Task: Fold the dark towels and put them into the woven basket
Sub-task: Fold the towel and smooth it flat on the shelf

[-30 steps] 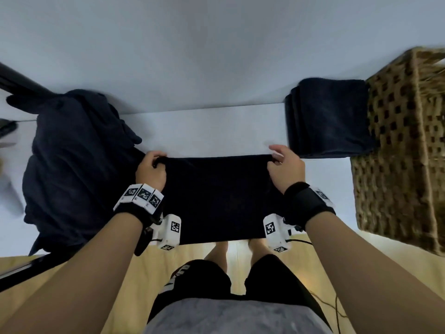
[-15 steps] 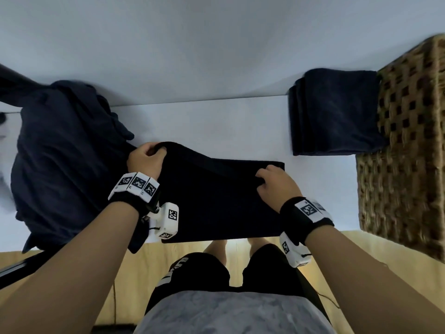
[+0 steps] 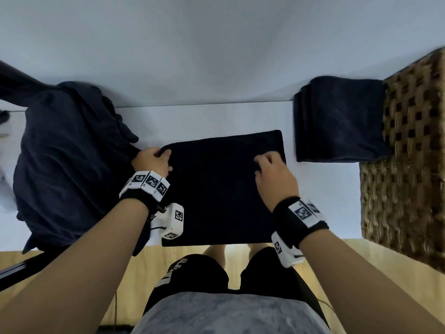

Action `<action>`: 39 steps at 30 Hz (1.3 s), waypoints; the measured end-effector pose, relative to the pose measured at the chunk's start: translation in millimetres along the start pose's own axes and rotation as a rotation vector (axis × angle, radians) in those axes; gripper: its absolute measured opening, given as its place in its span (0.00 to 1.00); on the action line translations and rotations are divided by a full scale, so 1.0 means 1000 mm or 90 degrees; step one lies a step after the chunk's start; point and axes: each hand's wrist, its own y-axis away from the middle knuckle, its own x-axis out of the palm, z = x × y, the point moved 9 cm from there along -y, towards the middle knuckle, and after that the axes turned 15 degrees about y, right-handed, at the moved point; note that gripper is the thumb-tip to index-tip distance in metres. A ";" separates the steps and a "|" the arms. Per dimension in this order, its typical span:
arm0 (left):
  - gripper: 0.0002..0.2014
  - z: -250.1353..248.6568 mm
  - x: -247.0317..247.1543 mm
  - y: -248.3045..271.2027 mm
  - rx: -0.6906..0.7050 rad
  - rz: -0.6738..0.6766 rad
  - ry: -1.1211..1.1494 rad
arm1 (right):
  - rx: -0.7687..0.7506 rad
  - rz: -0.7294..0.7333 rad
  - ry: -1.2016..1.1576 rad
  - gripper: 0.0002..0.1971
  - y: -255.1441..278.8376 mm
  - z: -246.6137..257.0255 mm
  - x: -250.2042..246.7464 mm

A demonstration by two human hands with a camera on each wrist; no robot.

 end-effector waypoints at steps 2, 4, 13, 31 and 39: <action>0.09 0.002 0.003 0.001 -0.032 -0.001 0.111 | -0.014 0.115 0.024 0.27 0.013 0.002 0.031; 0.08 0.003 0.006 0.002 -0.052 0.011 0.212 | -0.012 0.175 0.061 0.37 0.021 0.000 0.047; 0.15 -0.042 0.027 0.051 0.277 0.132 -0.047 | 0.010 0.178 0.129 0.46 0.026 0.005 0.059; 0.61 -0.001 0.095 0.029 0.218 0.433 -0.560 | 0.029 0.182 0.081 0.46 -0.037 0.002 0.036; 0.61 -0.023 0.103 0.005 0.222 0.421 -0.547 | 0.030 0.187 0.051 0.46 -0.068 0.004 0.027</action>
